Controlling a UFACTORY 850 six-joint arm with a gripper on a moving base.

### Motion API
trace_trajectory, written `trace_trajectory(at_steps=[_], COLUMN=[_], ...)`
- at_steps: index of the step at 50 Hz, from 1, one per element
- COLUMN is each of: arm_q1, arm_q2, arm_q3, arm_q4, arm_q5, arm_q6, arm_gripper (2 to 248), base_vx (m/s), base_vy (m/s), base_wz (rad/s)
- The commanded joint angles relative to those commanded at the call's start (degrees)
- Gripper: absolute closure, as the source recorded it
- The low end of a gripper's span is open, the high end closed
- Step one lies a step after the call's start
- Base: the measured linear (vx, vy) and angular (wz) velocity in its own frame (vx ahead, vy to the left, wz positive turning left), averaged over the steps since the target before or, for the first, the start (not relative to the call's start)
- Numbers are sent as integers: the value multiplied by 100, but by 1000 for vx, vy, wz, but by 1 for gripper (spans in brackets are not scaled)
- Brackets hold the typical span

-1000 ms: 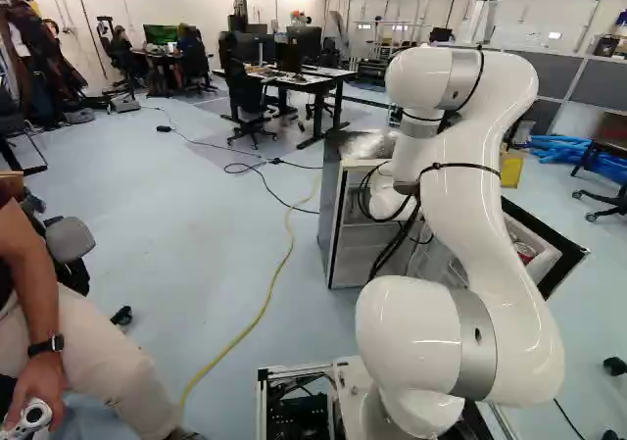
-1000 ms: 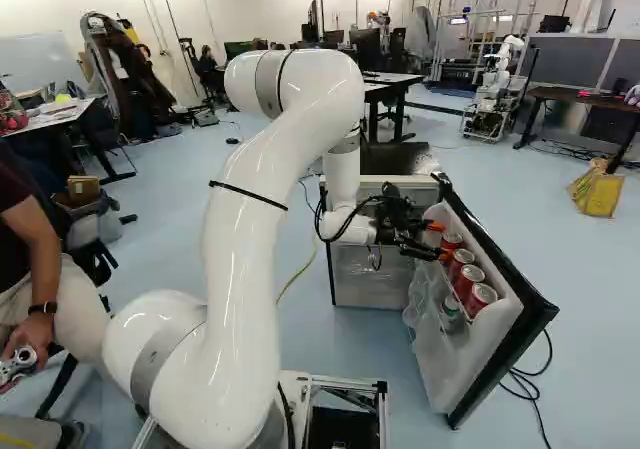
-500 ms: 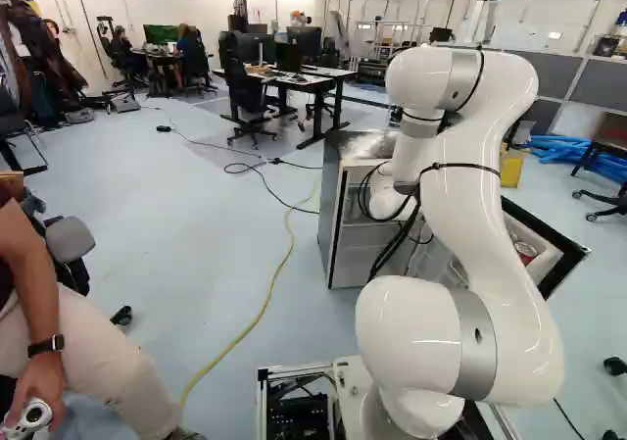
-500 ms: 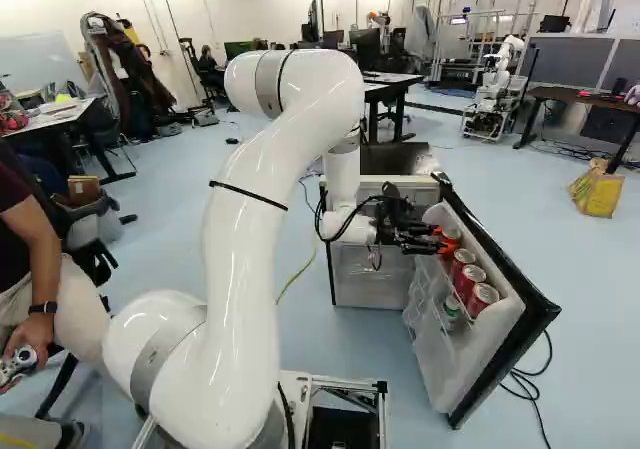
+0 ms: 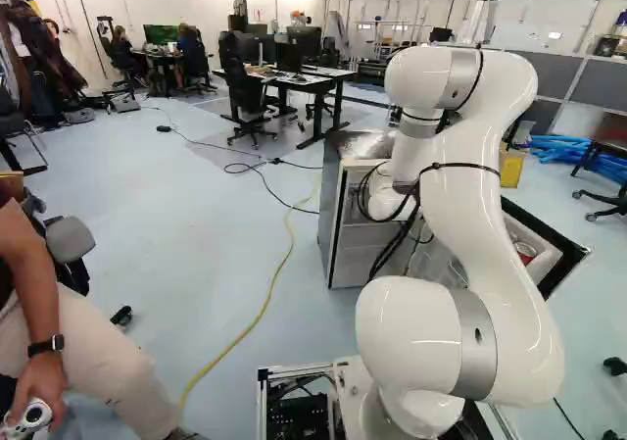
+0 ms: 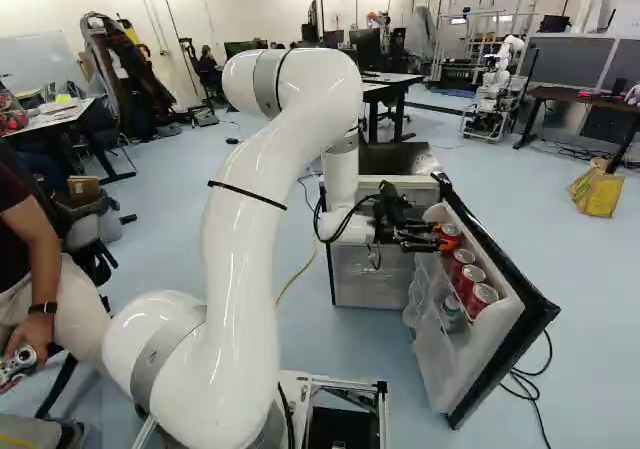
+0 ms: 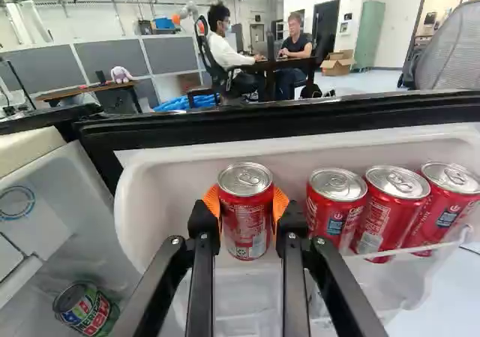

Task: Grab a drink from the fridge

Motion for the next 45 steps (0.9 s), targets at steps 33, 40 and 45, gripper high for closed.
trace_trajectory(at_steps=[33, 40, 45], arm_q1=[221, 277, 318], arm_q2=[148, 185, 211], arm_q3=[291, 363, 414], arm_q4=[0, 0, 0], arm_q5=[394, 491, 513], arm_q6=[0, 0, 0], arm_gripper=[164, 164, 164], base_vx=[0, 0, 0], base_vy=[0, 0, 0], base_wz=[0, 0, 0])
